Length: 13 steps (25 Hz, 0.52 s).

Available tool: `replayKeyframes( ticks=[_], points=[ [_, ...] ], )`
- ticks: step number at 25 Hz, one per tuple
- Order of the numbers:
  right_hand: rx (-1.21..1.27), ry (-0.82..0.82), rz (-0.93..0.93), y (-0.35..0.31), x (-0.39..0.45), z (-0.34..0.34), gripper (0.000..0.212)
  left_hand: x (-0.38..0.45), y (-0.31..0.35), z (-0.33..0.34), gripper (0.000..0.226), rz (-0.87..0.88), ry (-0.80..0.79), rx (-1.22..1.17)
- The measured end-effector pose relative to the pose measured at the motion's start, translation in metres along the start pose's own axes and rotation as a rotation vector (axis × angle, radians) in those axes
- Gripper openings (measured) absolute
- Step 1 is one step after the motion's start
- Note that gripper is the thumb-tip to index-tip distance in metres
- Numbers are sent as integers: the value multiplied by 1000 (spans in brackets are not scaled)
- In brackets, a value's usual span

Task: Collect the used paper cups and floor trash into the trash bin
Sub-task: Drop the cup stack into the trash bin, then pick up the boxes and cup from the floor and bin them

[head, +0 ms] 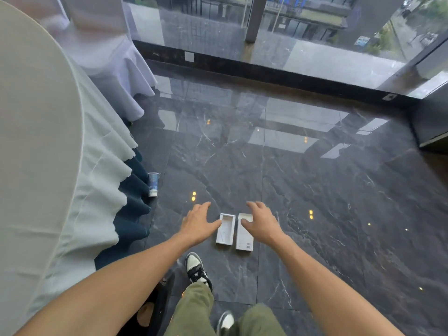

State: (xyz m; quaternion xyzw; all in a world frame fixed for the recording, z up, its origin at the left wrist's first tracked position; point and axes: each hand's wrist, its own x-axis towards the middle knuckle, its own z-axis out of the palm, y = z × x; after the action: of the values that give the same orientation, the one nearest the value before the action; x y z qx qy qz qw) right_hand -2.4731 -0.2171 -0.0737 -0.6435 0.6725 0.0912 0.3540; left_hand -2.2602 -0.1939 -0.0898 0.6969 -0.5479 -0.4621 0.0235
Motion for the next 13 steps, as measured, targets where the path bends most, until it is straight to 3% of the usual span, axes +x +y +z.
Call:
replayKeyframes(
  ticks=[7, 13],
  points=[
    [-8, 42, 17, 20, 77, -3, 74, 72, -7, 0, 83, -81, -26, -147],
    [-50, 33, 56, 90, 181, 55, 90, 177, -39, 68, 94, -168, 38, -118]
  ],
)
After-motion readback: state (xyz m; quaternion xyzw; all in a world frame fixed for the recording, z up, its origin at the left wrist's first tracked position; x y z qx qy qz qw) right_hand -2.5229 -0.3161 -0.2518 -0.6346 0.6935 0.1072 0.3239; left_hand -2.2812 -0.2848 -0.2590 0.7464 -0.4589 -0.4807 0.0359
